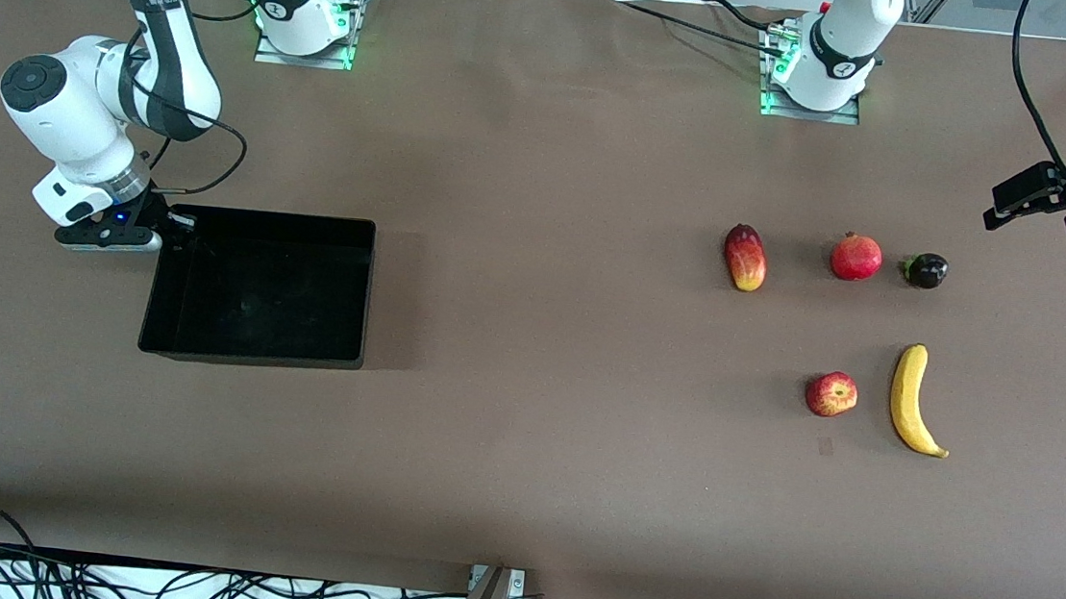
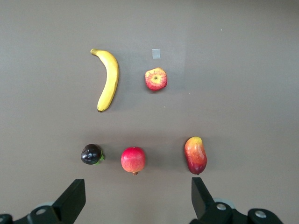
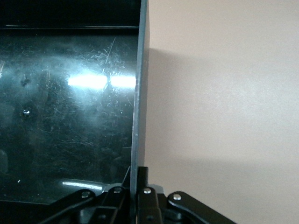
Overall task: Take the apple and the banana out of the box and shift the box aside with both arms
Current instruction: 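Open the right gripper to release the tray rim and lift away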
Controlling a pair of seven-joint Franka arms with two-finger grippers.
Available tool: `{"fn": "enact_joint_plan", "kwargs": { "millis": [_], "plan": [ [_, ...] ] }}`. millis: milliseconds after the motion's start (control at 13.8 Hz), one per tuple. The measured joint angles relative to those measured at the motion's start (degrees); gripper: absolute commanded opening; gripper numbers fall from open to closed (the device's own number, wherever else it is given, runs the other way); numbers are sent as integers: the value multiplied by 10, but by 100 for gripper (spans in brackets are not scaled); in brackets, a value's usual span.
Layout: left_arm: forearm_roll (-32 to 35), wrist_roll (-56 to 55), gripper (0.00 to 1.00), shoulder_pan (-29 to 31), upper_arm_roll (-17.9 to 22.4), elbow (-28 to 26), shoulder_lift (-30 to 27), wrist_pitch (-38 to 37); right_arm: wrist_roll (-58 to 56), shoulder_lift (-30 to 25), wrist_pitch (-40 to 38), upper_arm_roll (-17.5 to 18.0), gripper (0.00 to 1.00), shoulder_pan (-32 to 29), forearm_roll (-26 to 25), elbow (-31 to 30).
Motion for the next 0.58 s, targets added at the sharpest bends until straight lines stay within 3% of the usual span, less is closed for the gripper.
{"fn": "enact_joint_plan", "kwargs": {
  "millis": [72,434,579],
  "plan": [
    [0,0,100,0,0,1,0,-1,-1,0,0,0,98,0,0,0],
    [0,0,100,0,0,1,0,-1,-4,1,-13,0,100,0,0,13],
    [0,0,100,0,0,1,0,-1,-4,-2,-53,0,100,0,0,32]
  ]
}}
